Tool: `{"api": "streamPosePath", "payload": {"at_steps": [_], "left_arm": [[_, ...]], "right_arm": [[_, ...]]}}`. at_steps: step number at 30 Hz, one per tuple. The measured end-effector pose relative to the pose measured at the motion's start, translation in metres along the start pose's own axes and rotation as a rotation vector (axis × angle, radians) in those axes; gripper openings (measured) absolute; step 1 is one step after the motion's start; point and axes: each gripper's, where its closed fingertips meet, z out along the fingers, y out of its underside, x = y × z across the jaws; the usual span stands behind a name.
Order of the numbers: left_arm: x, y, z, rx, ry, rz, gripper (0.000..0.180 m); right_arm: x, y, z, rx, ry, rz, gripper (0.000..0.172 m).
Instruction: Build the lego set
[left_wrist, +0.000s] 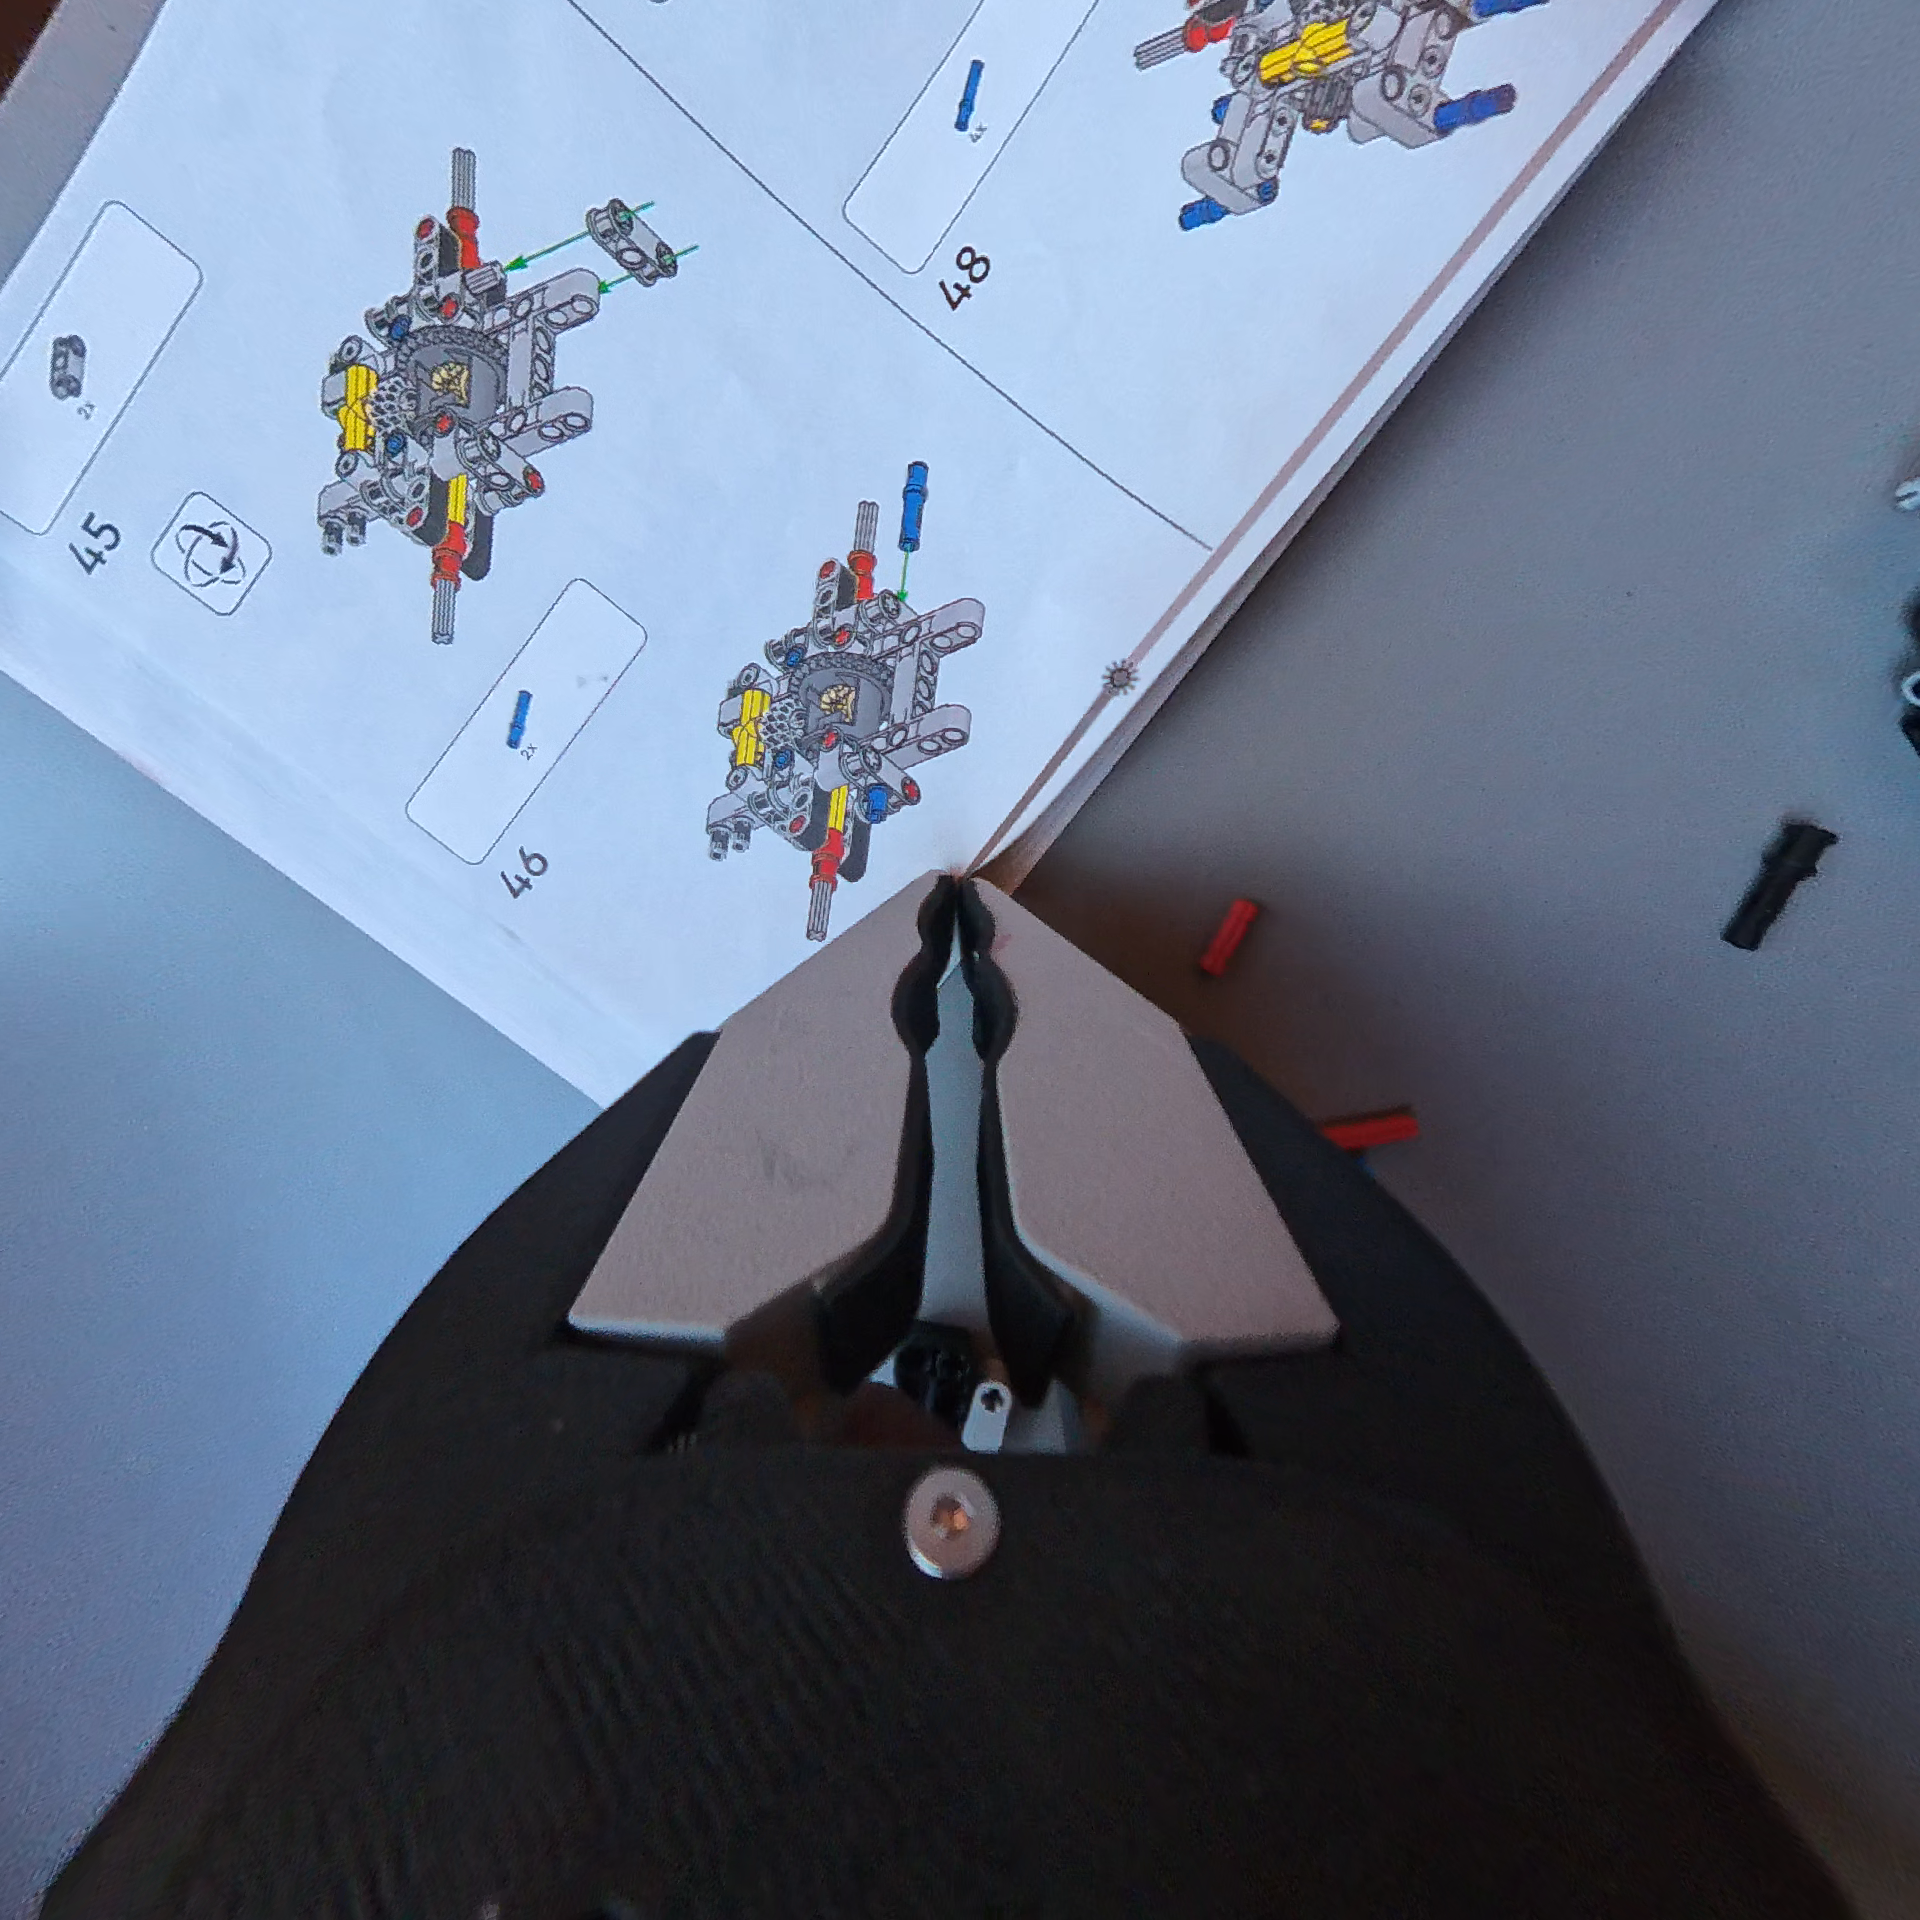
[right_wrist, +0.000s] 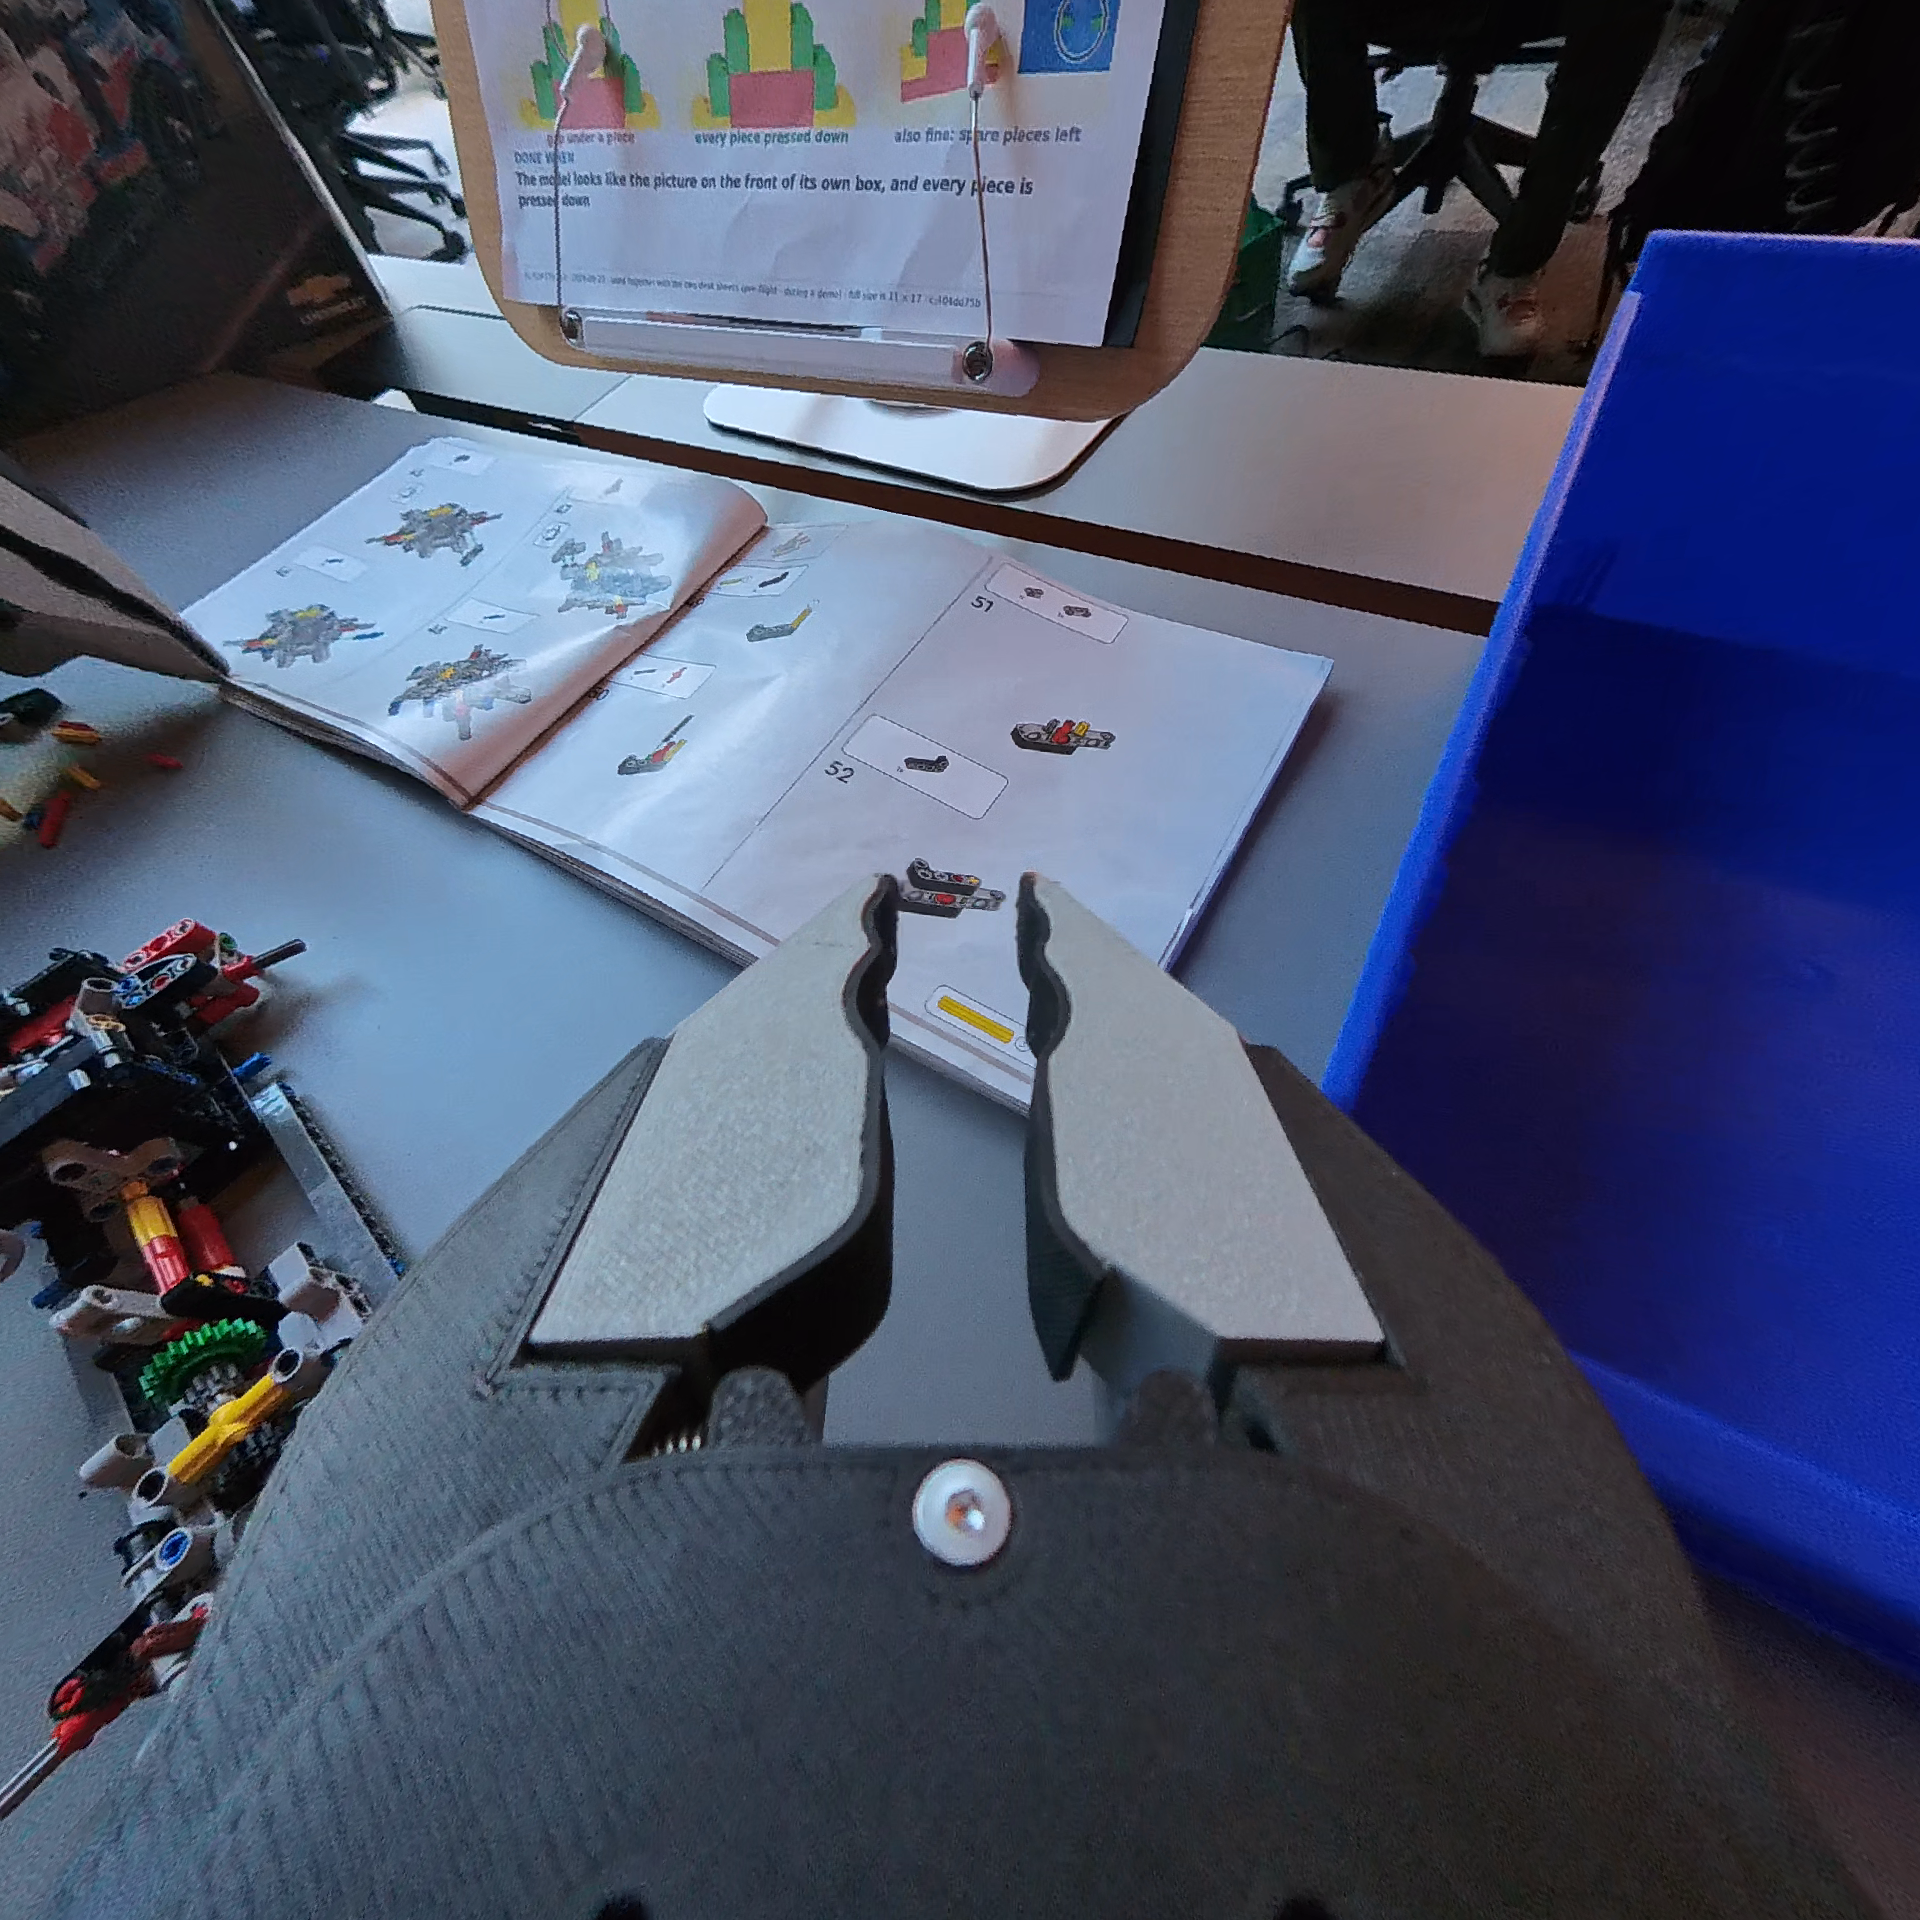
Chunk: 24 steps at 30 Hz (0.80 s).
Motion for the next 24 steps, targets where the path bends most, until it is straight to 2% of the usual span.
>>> {"api": "streamPosePath", "payload": {"at_steps": [6, 13, 24], "left_arm": [[0.005, -0.011, -0.009, 0.037, -0.047, 0.011, 0.000], [0.019, -0.038, -0.031, 0.166, 0.011, -0.034, 0.000], [0.038, -0.059, -0.035, 0.235, -0.039, -0.017, 0.000]], "right_arm": [[-0.004, -0.003, -0.003, 0.027, -0.047, 0.007, 0.020], [-0.009, -0.004, -0.002, 0.032, -0.064, -0.004, 0.019], [-0.015, 0.000, 0.001, 0.020, -0.090, -0.021, 0.019]]}}
